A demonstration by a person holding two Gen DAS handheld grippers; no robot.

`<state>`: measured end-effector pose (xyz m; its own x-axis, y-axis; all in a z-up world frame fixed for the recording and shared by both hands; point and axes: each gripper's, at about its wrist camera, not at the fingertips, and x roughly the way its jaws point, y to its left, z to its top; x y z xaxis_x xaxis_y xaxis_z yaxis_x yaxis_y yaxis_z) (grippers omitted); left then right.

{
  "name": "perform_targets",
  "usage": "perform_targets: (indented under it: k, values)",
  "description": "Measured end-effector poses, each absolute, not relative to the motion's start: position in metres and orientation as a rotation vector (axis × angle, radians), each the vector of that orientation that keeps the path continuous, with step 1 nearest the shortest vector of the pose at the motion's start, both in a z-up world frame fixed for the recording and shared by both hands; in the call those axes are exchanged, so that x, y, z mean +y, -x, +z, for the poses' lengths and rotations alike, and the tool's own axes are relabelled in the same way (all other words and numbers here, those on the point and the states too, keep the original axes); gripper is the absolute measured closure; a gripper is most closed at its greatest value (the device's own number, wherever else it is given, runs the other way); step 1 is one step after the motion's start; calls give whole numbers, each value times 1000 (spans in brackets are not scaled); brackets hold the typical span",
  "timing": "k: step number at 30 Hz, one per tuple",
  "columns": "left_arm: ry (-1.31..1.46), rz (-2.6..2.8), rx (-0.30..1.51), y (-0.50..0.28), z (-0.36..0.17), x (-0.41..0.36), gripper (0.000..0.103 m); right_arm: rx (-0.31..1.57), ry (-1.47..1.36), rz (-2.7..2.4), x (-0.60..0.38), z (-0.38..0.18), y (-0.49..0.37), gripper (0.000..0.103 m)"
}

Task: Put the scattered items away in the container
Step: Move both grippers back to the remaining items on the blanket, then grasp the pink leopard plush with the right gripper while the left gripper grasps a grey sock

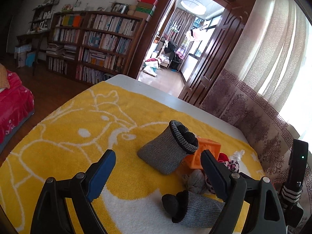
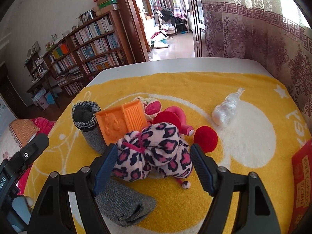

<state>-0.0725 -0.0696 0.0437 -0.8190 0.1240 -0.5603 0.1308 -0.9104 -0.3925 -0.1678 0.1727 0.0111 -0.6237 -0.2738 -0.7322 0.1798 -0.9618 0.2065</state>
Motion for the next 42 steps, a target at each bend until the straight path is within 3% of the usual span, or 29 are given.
perform_targets:
  k: [5, 7, 13, 19, 29, 42]
  values:
    - [-974, -2906, 658, 76, 39, -70, 13, -163, -1181, -2608, 171, 8, 170, 24]
    - [-986, -2910, 653, 76, 38, -69, 13, -135, -1155, -2605, 169, 8, 167, 35]
    - [-1016, -2909, 628, 80, 35, -65, 13, -176, -1121, -2608, 180, 14, 156, 46]
    - [-1080, -2938, 638, 83, 31, -57, 13, -286, -1055, -2710, 218, 28, 137, 47]
    - [-1293, -3154, 283, 77, 27, 18, 13, -452, -1061, -2790, 274, 23, 125, 47]
    - [-1409, -3153, 76, 71, 11, 49, 12, -499, -1111, -2805, 291, 11, 127, 47]
